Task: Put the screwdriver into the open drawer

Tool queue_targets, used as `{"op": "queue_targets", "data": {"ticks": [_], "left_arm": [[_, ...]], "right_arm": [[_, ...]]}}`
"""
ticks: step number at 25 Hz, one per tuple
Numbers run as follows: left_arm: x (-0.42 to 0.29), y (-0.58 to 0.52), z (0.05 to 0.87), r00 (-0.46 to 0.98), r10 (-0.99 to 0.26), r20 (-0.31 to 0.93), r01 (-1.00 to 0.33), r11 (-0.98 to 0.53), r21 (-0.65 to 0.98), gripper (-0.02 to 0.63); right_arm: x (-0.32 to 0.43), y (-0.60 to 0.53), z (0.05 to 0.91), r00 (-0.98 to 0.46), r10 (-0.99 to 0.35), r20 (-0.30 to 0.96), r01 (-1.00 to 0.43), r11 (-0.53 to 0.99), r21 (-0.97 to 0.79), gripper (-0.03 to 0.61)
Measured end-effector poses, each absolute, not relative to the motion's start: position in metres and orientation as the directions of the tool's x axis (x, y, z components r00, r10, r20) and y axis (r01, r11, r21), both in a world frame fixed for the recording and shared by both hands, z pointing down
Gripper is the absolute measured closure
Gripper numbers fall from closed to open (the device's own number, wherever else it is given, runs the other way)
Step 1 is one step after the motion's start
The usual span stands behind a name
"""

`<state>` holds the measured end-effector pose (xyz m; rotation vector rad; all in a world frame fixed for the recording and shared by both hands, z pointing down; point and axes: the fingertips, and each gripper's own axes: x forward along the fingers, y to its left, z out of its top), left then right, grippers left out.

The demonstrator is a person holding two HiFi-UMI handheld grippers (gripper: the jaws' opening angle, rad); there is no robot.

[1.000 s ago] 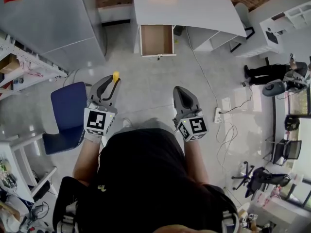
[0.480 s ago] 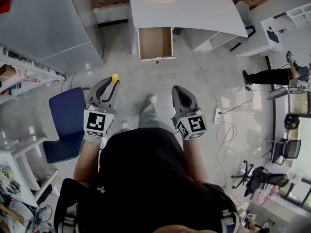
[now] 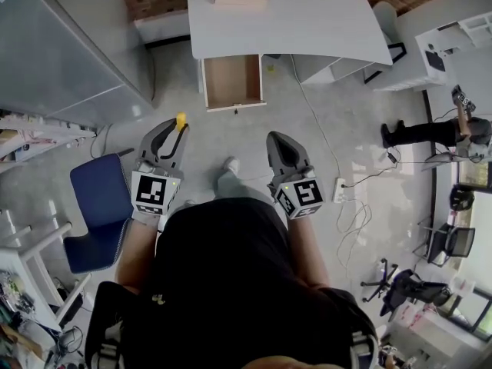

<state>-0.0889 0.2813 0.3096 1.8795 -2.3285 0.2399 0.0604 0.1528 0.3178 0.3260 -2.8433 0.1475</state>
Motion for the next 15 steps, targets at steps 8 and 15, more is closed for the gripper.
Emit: {"op": "queue_targets", "data": {"ticks": [8, 15], "left_arm": [[-0.091, 0.199, 0.318, -0.193, -0.951, 0.243, -0.981, 0.191, -0.030, 0.532], [-0.083, 0.135, 0.334, -0.163, -0.940, 0.301, -0.987, 0.160, -0.033, 0.532]], "right_arm": [[0.058, 0.076, 0.324, -0.933, -0.210, 0.294, -0.244, 0.966, -0.084, 0.568], [0.064, 0.017, 0.338, -0.930, -0.215, 0.297, -0.261, 0.957, -0.127, 0.568]]}}
